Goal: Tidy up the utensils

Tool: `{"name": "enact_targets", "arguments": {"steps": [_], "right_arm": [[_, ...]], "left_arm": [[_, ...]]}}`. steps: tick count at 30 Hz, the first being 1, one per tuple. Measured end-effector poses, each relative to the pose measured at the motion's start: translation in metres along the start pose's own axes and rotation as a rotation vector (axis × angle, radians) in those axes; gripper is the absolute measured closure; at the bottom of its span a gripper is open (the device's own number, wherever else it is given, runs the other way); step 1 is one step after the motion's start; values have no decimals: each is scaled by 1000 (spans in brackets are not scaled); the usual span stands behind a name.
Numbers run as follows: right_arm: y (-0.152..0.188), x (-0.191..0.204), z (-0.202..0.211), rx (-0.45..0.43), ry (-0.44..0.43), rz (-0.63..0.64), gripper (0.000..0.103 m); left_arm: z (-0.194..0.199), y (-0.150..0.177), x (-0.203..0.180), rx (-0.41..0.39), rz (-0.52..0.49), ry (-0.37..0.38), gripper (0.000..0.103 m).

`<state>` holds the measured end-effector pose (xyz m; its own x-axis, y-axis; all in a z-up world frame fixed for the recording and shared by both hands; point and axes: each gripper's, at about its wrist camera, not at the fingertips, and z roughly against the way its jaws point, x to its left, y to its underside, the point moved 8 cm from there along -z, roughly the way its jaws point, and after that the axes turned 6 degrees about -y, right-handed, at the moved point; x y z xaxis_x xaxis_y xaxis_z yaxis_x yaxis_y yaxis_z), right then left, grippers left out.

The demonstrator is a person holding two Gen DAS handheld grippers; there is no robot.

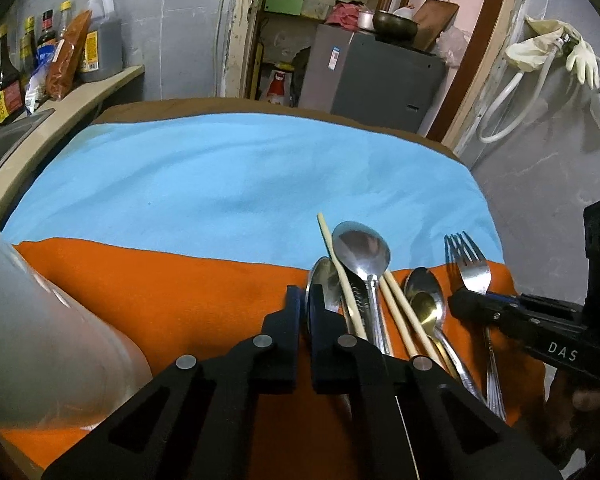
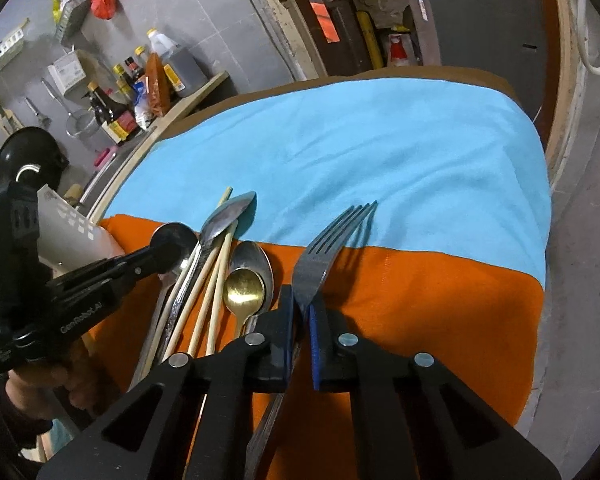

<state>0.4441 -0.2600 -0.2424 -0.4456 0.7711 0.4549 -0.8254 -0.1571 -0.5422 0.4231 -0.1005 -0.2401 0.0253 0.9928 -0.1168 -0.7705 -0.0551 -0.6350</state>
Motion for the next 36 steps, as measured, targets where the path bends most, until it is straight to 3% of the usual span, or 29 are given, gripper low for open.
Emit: {"name": "enact_targets", "arguments": {"steps": [11,17,24,29,33,36], "right_arm": [[5,15,32,-166,40,35,102],[7,38,60,-311,122,107,103],[-4,79,93,-475,227,182,103],[-34,141,120,-607,168,214,103],[-63,197,129,-713,55,245,102],[-84,239,120,-776,-21,265,102]], "left_arm": [[60,-3,-16,-226,-53,-27,102],[102,-13,-9,-328,-26,-30,102],[161,-36,15,-399,5,25,102],[211,-66,57,-452,62,48,102],[248,-92,104,-544,72,-1,102],[259,-105,143,-605,84,-80,102]]}}
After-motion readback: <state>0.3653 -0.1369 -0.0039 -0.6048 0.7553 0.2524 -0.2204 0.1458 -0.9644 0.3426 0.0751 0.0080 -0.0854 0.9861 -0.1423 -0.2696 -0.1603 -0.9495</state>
